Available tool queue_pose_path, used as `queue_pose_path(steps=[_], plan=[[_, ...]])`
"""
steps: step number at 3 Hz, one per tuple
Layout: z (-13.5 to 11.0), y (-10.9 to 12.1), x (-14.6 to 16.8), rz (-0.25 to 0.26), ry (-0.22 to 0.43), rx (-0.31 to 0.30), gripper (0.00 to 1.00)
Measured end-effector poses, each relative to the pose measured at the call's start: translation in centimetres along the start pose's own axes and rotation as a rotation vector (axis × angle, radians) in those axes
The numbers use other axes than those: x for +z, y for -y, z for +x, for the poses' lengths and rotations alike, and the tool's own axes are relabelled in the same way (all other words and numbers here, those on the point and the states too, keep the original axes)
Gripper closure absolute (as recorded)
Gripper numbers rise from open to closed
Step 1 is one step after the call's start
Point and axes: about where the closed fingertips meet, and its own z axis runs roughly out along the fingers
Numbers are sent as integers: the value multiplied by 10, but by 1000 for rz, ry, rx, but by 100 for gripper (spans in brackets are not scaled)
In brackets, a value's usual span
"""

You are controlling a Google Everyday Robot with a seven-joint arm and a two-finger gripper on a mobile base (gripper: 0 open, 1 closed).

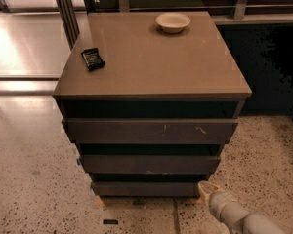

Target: Open bottom drawer

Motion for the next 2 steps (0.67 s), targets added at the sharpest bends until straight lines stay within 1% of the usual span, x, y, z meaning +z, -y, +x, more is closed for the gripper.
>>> queue_pose_path(steps=[1, 2], plan=[[41, -1, 33, 13, 12, 75, 100], [84, -6, 76, -32, -46, 117, 100]])
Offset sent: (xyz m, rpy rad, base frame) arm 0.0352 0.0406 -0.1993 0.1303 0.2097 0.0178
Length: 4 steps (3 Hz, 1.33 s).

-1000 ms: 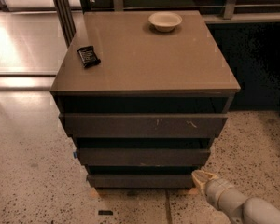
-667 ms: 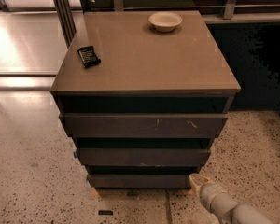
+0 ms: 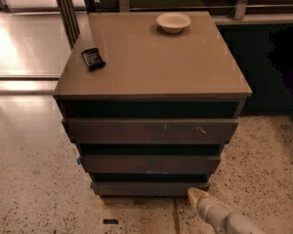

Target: Open bottom drawer

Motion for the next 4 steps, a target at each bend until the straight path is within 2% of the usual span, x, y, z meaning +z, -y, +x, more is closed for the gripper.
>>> queue_pose_path(steps=[1, 2, 4], plan=[[33, 2, 46, -29, -76, 3, 100], [33, 2, 46, -29, -76, 3, 100], [36, 6, 60, -84, -74, -30, 100]])
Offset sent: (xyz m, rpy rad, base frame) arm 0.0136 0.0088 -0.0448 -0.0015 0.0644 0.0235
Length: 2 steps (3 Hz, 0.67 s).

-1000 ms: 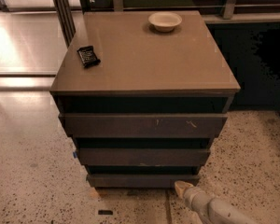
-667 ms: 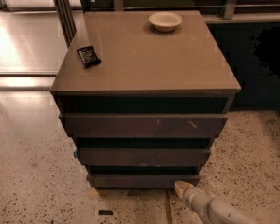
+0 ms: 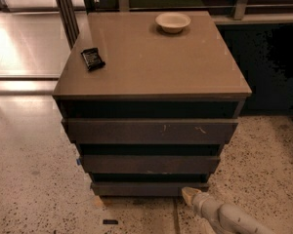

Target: Open bottom drawer

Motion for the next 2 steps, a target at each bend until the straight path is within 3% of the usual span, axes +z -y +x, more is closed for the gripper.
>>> queue_pose_path(steps=[1, 2], plan=[[-6, 12, 12, -3, 29, -12, 100], [-14, 30, 28, 31, 62, -12, 100]])
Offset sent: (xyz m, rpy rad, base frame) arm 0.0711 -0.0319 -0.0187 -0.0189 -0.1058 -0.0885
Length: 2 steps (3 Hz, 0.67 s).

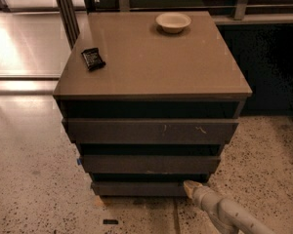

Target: Open bottom drawer

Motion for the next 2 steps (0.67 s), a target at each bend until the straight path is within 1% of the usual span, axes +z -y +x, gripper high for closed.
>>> queue_pose_path(steps=[1, 2], plan=[[-1, 18, 23, 46, 17, 21, 100], [-2, 31, 44, 74, 13, 30, 100]])
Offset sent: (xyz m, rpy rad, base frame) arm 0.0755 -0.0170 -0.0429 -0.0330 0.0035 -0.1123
